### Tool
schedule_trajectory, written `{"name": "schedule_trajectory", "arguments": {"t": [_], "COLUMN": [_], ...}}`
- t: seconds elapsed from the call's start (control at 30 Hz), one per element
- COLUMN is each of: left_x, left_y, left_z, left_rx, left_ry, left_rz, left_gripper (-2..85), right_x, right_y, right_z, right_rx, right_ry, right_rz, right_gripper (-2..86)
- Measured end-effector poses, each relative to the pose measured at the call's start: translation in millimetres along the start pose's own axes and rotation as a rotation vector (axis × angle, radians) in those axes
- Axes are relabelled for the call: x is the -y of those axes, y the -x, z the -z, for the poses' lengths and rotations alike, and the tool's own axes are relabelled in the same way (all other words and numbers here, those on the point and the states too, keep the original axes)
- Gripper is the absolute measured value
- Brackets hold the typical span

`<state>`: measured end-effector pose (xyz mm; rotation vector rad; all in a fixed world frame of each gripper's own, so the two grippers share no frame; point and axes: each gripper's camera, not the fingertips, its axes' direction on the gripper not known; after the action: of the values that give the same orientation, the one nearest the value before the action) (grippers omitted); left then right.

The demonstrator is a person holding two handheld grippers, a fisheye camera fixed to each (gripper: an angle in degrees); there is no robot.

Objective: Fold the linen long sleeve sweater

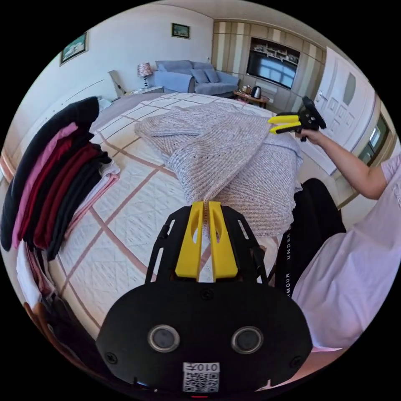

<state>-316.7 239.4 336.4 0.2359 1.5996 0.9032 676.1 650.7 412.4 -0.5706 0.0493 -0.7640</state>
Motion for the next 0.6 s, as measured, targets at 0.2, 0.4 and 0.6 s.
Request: {"name": "schedule_trajectory", "arguments": {"t": [0.2,0.4,0.6], "left_x": [-41.4,-67.7,-78.9], "left_y": [38.1,55.6,67.2], "left_z": [-0.8,-9.7,-3.7], "left_rx": [-0.054,-0.106,-0.021], "left_ry": [-0.087,-0.11,-0.135], "left_rz": [0.155,0.178,0.229], "left_gripper": [0.8,0.6,0.6], "right_x": [16.2,30.7,42.0], "right_y": [-6.0,-10.8,-13.2], "right_z": [-13.0,-10.7,58.5], "right_rx": [0.02,0.024,-0.034], "right_ry": [0.018,0.004,-0.061], "right_rz": [-0.007,-0.053,-0.038], "right_gripper": [9.8,4.8,4.2]}}
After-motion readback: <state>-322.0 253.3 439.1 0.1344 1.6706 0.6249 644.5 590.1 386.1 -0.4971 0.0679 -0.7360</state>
